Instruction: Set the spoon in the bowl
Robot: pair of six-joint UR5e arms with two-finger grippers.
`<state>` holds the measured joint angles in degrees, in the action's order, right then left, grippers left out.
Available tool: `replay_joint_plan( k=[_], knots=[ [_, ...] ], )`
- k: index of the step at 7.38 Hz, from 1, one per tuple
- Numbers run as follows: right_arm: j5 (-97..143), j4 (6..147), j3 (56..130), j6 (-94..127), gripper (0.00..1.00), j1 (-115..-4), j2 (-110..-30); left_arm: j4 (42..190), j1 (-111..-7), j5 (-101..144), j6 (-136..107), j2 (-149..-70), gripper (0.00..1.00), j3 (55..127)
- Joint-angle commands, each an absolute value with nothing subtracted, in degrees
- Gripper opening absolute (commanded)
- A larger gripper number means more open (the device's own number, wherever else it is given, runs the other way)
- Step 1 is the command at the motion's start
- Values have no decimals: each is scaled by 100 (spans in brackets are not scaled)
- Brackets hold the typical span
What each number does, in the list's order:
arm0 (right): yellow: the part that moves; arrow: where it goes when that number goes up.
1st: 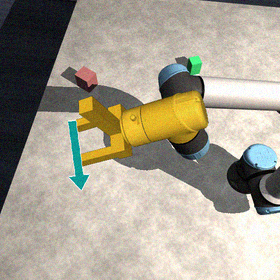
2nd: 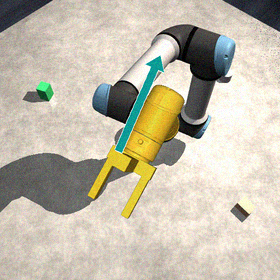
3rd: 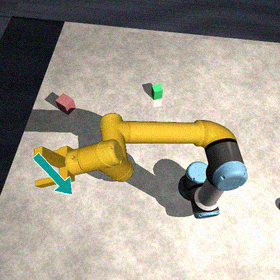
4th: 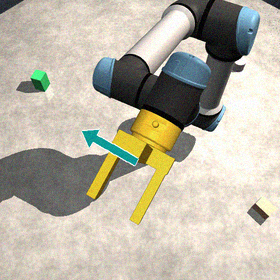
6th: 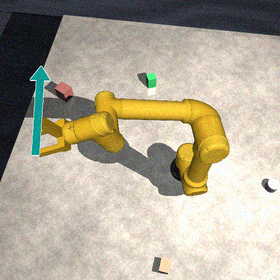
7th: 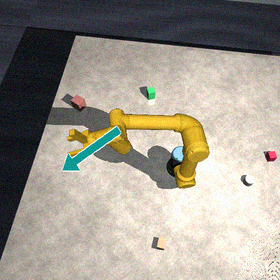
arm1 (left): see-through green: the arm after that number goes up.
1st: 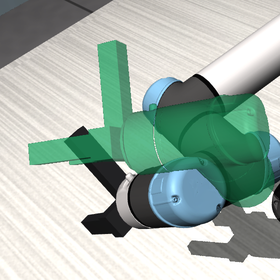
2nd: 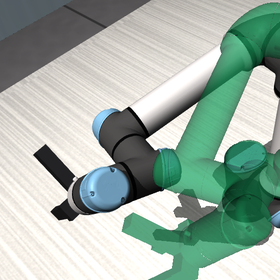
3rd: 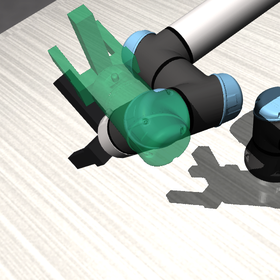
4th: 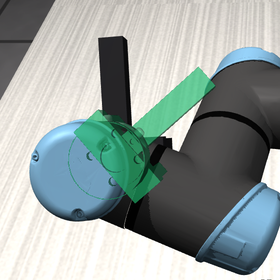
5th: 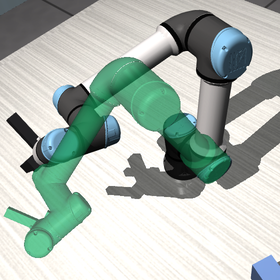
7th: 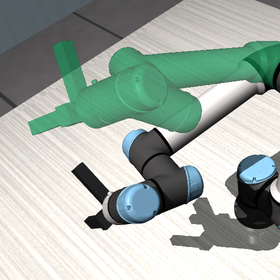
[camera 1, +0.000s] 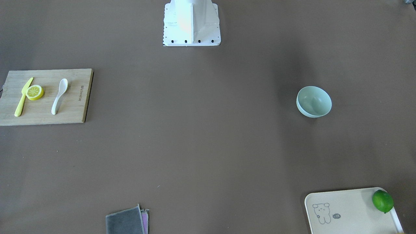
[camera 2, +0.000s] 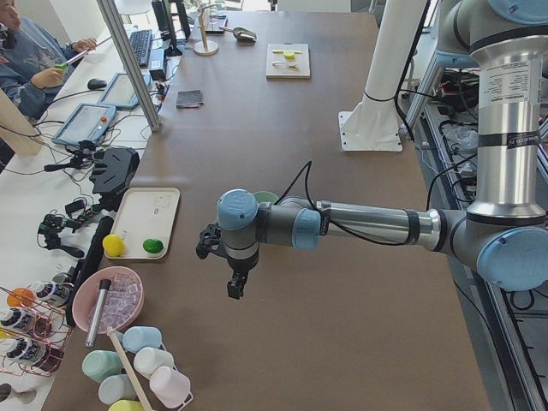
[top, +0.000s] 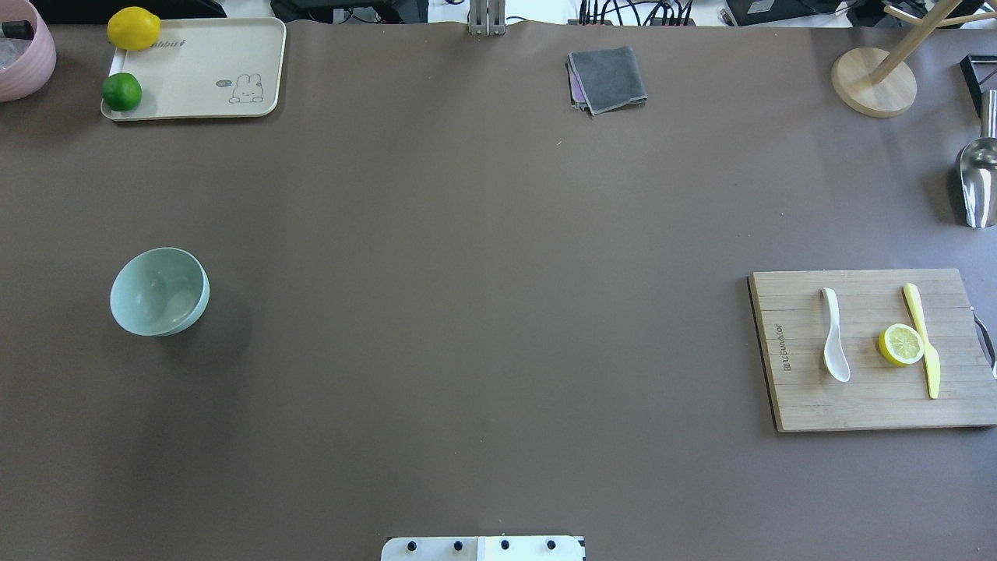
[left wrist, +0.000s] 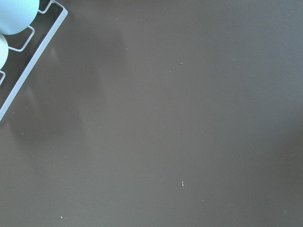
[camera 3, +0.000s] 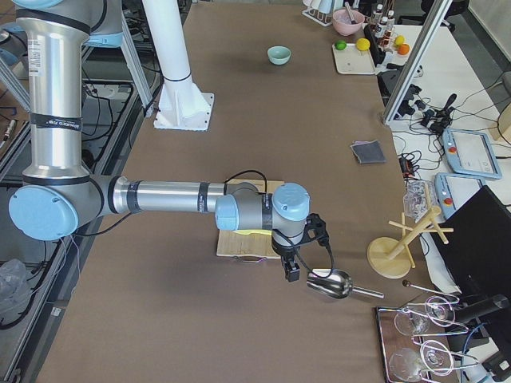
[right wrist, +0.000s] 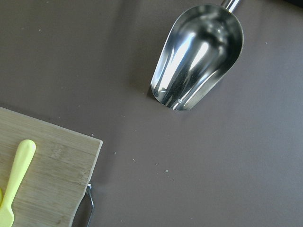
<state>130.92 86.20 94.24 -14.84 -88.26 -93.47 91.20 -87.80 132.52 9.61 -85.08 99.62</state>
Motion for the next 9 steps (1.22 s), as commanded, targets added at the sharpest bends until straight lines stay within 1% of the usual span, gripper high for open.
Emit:
replay_joint_plan(
  k=[1,9],
  knots=[
    [13104,8622,9413,-1520,100,-8824,-9290,9123,-8780,13245,949,-8464,98,10002],
    [13201,8622,9466,-1521,100,-8833,-9448,9141,-8780,13315,958,-8385,98,10063]
  ],
)
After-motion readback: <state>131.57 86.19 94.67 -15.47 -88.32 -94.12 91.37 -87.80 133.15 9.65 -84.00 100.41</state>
